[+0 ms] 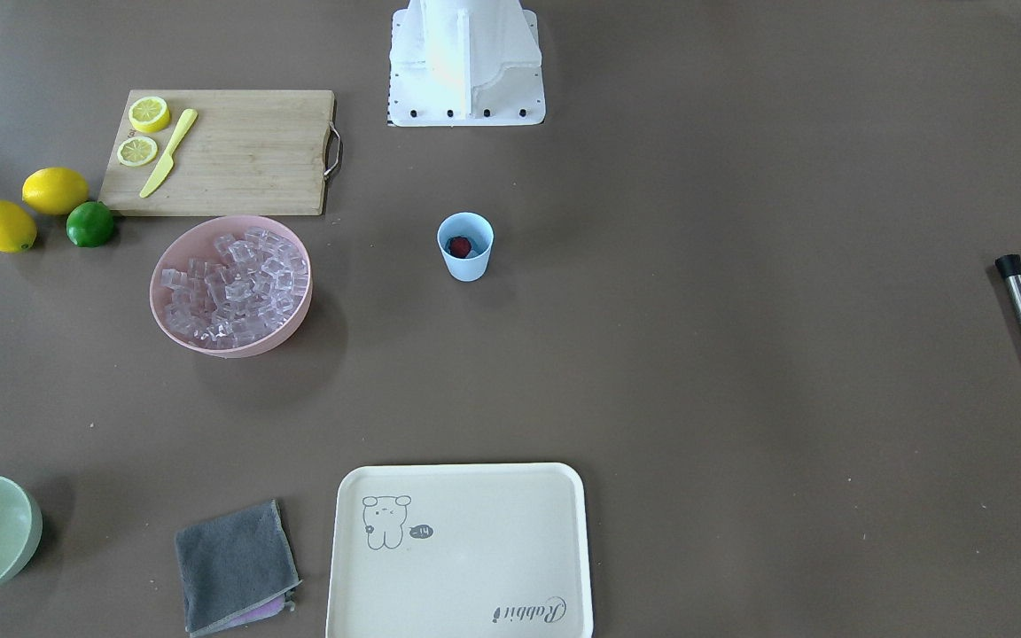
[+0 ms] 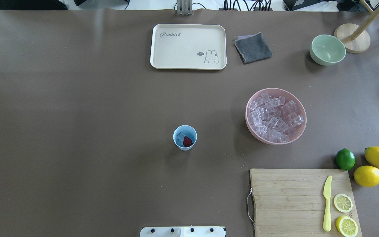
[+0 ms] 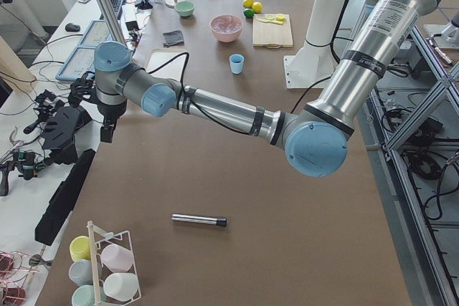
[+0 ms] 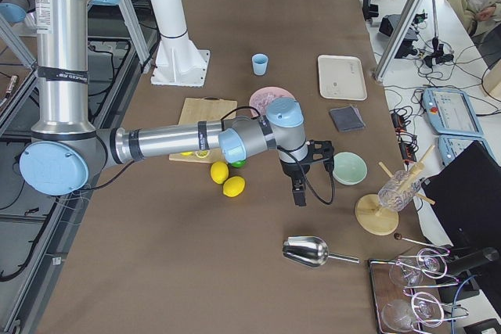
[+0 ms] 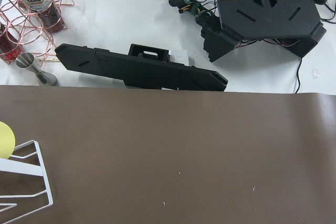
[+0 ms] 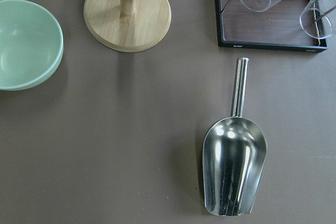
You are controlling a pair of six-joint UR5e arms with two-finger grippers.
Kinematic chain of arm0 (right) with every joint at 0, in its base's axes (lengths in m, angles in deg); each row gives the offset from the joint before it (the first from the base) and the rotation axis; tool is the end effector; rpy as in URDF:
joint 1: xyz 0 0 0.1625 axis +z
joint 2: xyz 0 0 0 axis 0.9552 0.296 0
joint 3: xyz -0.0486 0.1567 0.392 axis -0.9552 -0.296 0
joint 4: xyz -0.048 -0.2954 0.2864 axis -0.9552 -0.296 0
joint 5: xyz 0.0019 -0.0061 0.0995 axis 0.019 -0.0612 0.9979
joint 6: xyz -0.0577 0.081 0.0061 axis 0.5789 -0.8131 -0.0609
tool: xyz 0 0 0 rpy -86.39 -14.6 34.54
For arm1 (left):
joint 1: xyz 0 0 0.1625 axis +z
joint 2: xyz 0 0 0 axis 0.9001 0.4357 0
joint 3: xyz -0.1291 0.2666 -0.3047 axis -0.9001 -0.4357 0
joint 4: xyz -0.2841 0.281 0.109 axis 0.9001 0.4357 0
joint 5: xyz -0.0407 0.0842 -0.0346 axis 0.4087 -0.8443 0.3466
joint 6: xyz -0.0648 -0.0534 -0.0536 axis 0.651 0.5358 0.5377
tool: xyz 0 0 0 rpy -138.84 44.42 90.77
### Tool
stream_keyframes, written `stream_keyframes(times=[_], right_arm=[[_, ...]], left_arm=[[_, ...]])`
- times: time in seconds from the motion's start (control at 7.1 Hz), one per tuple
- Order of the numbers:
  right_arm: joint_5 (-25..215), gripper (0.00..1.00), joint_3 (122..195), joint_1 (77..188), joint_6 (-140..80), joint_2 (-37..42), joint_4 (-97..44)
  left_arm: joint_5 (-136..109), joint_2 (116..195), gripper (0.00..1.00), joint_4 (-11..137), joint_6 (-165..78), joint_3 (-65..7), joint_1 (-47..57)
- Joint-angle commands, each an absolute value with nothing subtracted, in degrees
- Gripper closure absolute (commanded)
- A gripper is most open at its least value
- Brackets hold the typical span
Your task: Mash ice and strawberries in cup
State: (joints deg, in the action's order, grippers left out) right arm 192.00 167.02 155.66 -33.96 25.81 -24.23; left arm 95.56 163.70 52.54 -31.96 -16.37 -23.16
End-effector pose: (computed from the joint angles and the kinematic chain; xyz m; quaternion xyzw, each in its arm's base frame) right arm 0.0217 -0.4975 0.5711 0.1285 -0.2943 0.0577 0.9453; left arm -0.0358 -0.7025 0.4393 0.1700 0.3873 -0.0893 0.9017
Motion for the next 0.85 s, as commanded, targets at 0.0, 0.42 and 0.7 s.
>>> stream_keyframes(times=[0.0,0.42,0.7], right_arm=[[192.12,0.00,167.05,155.66,-33.96,26.14,-23.68],[192.12,0.00,166.96,155.66,-33.96,25.88,-23.68],[192.12,0.00,166.53,155.66,-33.96,25.53,-23.77]], left_arm=[[95.63,162.97,0.02,52.33,-31.96,-16.72,-23.19],[95.63,162.97,0.02,52.32,-31.96,-16.37,-23.19],[95.63,162.97,0.02,52.24,-31.96,-16.28,-23.11]])
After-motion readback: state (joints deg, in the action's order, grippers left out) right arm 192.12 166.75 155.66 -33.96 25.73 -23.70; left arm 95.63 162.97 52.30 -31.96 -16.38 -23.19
